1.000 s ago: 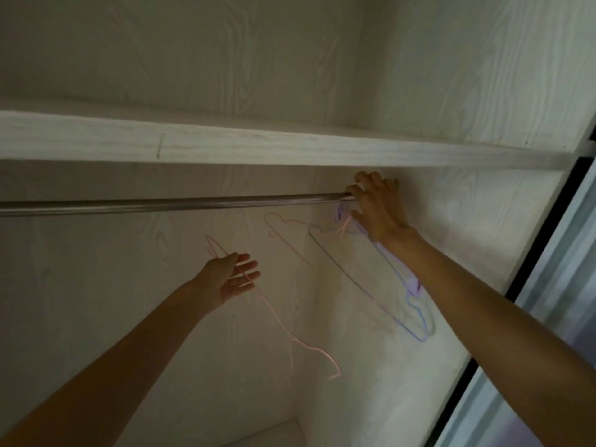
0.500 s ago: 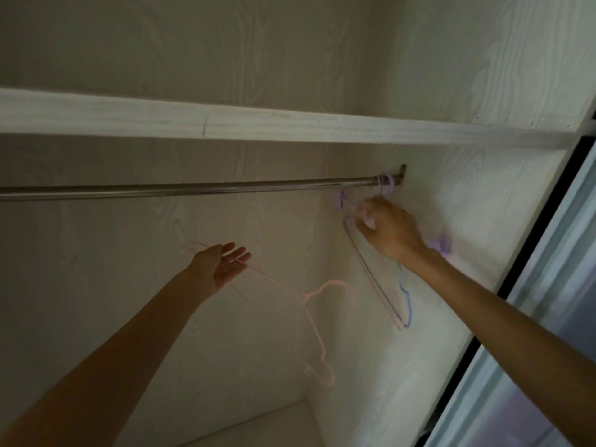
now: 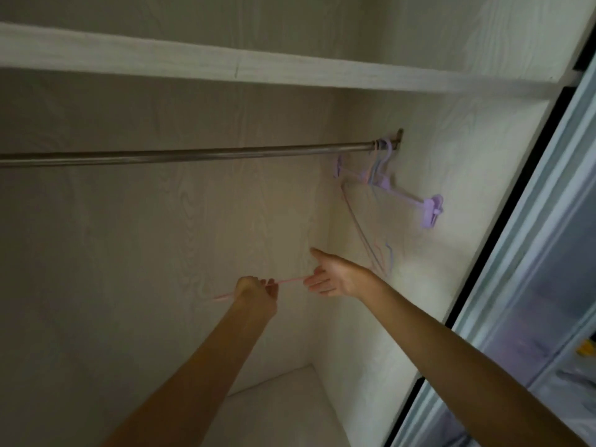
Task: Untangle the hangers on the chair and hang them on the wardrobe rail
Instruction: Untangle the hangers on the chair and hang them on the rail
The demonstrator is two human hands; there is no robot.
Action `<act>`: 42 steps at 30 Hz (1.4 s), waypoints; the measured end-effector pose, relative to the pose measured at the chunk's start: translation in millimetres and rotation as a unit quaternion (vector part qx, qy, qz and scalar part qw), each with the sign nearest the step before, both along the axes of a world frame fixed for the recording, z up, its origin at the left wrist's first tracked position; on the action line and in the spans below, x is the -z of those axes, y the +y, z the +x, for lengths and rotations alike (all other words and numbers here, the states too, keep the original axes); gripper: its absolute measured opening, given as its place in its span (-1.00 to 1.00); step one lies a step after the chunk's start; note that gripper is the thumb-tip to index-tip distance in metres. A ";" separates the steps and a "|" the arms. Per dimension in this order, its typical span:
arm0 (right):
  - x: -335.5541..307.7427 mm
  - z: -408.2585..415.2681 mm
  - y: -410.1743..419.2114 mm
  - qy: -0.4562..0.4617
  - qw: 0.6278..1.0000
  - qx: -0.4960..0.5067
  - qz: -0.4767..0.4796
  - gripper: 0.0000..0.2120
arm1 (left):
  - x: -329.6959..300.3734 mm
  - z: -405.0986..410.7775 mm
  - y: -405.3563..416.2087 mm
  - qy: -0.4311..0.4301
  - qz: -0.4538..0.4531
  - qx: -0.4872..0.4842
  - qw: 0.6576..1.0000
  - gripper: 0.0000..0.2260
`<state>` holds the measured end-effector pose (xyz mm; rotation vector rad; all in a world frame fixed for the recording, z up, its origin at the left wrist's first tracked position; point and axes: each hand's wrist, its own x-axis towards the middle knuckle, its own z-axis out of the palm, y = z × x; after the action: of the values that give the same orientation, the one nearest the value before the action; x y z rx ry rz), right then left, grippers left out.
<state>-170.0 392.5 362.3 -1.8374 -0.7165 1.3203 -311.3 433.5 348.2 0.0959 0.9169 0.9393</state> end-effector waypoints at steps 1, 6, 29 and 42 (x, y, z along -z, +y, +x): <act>5.8 -5.9 2.8 0.018 1.000 0.016 0.001 -0.39 | 2.6 -1.4 -7.1 -0.008 -0.009 0.006 1.000 -0.76; 12.8 -16.5 11.1 0.024 0.985 0.129 0.116 -0.93 | 9.2 -13.8 -28.8 -0.021 -0.007 0.139 0.990 -0.66; -117.1 72.8 2.6 -0.199 0.960 0.009 0.195 -0.80 | -144.9 30.2 79.8 0.758 0.631 0.015 0.161 -0.59; -93.3 89.8 44.5 -0.428 0.902 -0.044 0.043 -0.65 | -138.9 45.4 86.7 0.786 0.596 -0.023 0.164 -0.74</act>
<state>-80.2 437.0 455.6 -2.3137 -1.2871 0.4471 -265.8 520.2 487.1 3.0364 1.6187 1.1555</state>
